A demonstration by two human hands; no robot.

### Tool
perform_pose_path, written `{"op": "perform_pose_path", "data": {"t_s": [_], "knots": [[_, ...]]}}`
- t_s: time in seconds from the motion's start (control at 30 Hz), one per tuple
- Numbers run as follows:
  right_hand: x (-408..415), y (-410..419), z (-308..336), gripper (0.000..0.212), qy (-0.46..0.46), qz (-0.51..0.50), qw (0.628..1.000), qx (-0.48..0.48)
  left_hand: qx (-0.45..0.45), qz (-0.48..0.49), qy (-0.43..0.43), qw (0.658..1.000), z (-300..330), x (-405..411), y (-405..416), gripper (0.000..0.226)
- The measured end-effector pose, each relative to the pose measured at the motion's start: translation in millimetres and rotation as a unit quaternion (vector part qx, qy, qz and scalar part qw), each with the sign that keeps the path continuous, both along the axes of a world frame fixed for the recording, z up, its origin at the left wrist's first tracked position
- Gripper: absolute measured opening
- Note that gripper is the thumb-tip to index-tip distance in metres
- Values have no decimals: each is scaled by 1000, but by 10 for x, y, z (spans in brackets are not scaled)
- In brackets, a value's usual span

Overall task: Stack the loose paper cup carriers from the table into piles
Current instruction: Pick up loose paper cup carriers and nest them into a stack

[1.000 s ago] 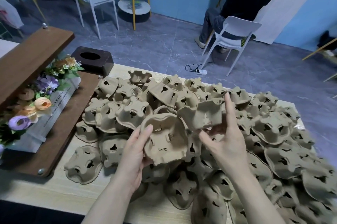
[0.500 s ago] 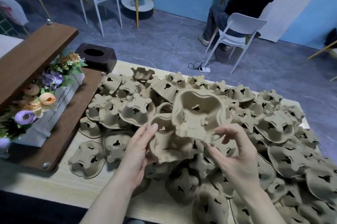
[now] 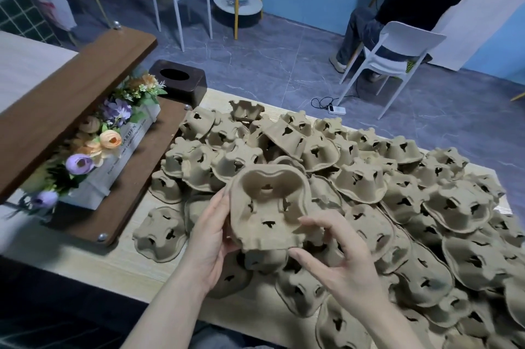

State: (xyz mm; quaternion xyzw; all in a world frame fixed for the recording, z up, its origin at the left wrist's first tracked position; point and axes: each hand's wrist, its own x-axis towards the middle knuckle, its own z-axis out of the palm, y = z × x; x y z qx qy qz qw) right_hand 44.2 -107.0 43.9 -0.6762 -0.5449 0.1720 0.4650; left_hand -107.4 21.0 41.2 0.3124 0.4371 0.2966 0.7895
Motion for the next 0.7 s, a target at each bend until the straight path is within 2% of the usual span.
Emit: {"op": "perform_pose_path", "data": {"t_s": [0.1, 0.23, 0.37, 0.47, 0.6, 0.7], "knots": [[-112, 70, 6, 34, 30, 5, 1000, -6, -10, 25, 10, 1000, -21, -123, 24, 28], [-270, 178, -28, 32, 110, -42, 991, -56, -30, 34, 23, 999, -57, -279, 44, 29], [-479, 340, -89, 38, 260, -63, 954, -136, -26, 29, 20, 999, -111, -458, 59, 31], [-624, 460, -107, 29, 352, -63, 920, -163, -25, 34, 22, 999, -161, -605, 74, 31], [-801, 550, -184, 24, 399, -92, 898, -163, -54, 29, 22, 998, -228, -822, 132, 37], [-914, 608, -242, 22, 389, -101, 899, -172, -22, -20, 26, 999, -287, -1018, 203, 51]]}}
